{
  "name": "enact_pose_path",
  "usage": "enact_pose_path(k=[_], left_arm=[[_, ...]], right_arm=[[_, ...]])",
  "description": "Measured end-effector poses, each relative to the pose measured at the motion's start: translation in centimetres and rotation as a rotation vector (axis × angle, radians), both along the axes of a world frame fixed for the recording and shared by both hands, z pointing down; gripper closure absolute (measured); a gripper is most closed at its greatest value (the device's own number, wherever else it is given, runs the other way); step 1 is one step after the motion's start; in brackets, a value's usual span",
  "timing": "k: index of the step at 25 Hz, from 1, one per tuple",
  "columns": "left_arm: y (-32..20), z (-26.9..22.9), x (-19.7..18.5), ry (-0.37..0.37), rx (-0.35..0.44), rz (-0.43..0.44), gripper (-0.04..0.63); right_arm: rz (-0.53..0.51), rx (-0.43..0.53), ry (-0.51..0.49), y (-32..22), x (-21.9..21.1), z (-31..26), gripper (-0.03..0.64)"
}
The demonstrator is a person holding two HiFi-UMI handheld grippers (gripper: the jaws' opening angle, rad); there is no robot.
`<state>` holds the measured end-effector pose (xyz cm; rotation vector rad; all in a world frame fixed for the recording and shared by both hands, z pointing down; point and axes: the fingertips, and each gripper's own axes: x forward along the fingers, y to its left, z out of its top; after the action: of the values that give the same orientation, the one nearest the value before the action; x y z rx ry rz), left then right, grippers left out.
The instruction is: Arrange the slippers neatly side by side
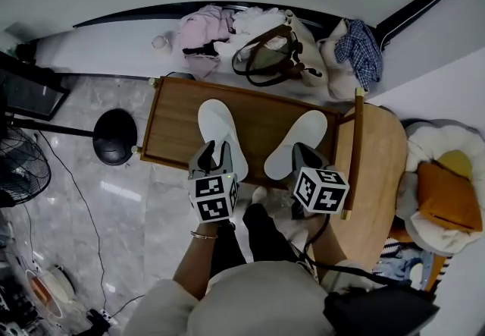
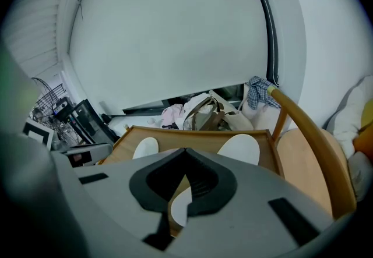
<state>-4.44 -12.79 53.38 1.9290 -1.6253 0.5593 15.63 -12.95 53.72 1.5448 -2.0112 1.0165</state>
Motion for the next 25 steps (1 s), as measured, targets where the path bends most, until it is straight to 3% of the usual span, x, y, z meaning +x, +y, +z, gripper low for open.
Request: enact_pose_path(k=[16, 25], left_arm=[[-1.4, 5.2, 0.8, -0.059, -0.119, -0.010, 0.351], [-2.2, 7.8, 1.1, -0.149, -0.193, -0.020, 0.345]], right_arm=[[0.005, -0.065, 0.002, 0.0, 1.0, 3.8, 0.583], [-0.010, -0.099, 0.001, 0.1, 1.3, 5.2, 0.583]])
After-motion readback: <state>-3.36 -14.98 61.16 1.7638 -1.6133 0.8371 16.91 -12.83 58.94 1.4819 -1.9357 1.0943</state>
